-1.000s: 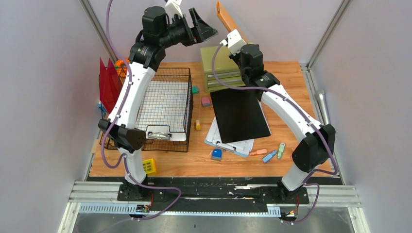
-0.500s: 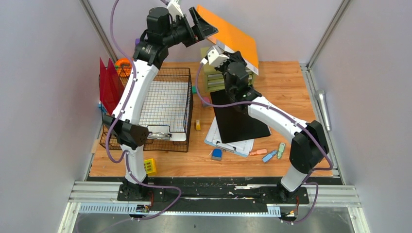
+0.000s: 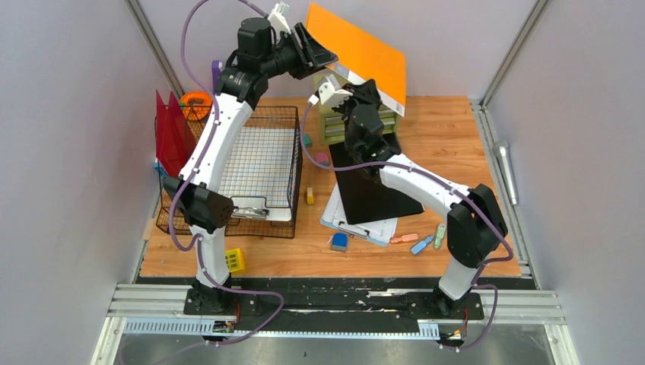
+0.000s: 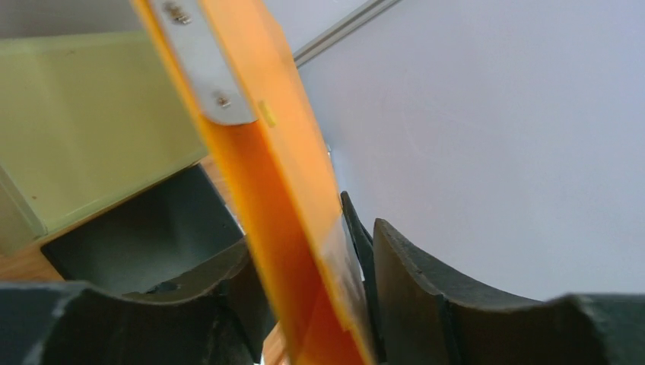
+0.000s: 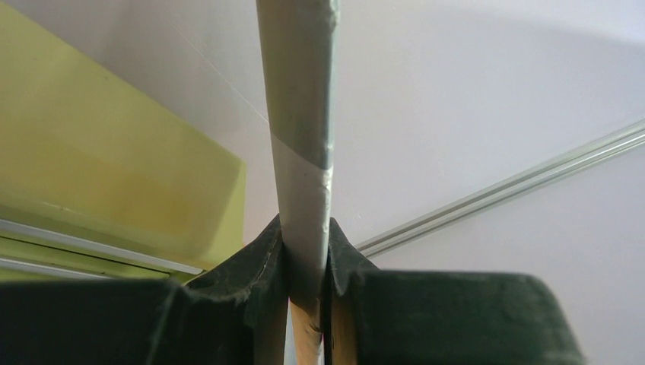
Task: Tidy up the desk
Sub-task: Place the folder in the storage box.
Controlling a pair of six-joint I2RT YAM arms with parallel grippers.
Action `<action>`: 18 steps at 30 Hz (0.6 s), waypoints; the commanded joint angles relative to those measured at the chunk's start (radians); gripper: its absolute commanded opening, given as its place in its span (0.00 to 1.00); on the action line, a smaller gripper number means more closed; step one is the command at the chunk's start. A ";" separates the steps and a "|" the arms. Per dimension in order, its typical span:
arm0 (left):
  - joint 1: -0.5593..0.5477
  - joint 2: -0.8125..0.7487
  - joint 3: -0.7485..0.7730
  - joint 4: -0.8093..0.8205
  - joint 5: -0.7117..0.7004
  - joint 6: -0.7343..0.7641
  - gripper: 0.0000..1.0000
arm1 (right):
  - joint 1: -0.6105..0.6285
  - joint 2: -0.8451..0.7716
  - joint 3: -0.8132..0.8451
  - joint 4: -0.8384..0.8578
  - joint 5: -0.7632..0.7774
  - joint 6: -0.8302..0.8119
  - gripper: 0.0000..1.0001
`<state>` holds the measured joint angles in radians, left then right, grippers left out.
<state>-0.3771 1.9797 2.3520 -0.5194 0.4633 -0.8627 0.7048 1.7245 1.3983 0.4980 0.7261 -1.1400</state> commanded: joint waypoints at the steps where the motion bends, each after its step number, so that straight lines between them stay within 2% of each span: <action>1: 0.007 -0.004 -0.005 0.044 0.002 -0.005 0.50 | 0.021 0.012 -0.007 0.170 0.032 -0.095 0.00; 7: 0.015 -0.014 -0.021 0.051 0.007 -0.005 0.22 | 0.043 0.037 -0.025 0.269 0.044 -0.184 0.00; 10: 0.023 -0.021 -0.026 0.051 0.007 0.002 0.03 | 0.051 0.037 -0.024 0.278 0.047 -0.194 0.00; 12: 0.039 -0.027 -0.026 0.053 0.005 0.011 0.00 | 0.056 0.034 -0.026 0.274 0.049 -0.195 0.01; 14: 0.057 -0.032 -0.022 0.061 0.009 0.019 0.00 | 0.059 0.028 -0.030 0.262 0.050 -0.190 0.08; 15: 0.063 -0.036 -0.019 0.070 0.017 0.022 0.00 | 0.060 0.023 -0.033 0.251 0.048 -0.184 0.15; 18: 0.098 -0.044 -0.009 0.084 0.028 0.030 0.00 | 0.062 0.002 -0.050 0.198 0.040 -0.139 0.46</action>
<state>-0.3359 1.9793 2.3253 -0.5114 0.5079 -0.8890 0.7486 1.7714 1.3548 0.6712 0.7765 -1.2957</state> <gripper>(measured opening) 0.018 0.333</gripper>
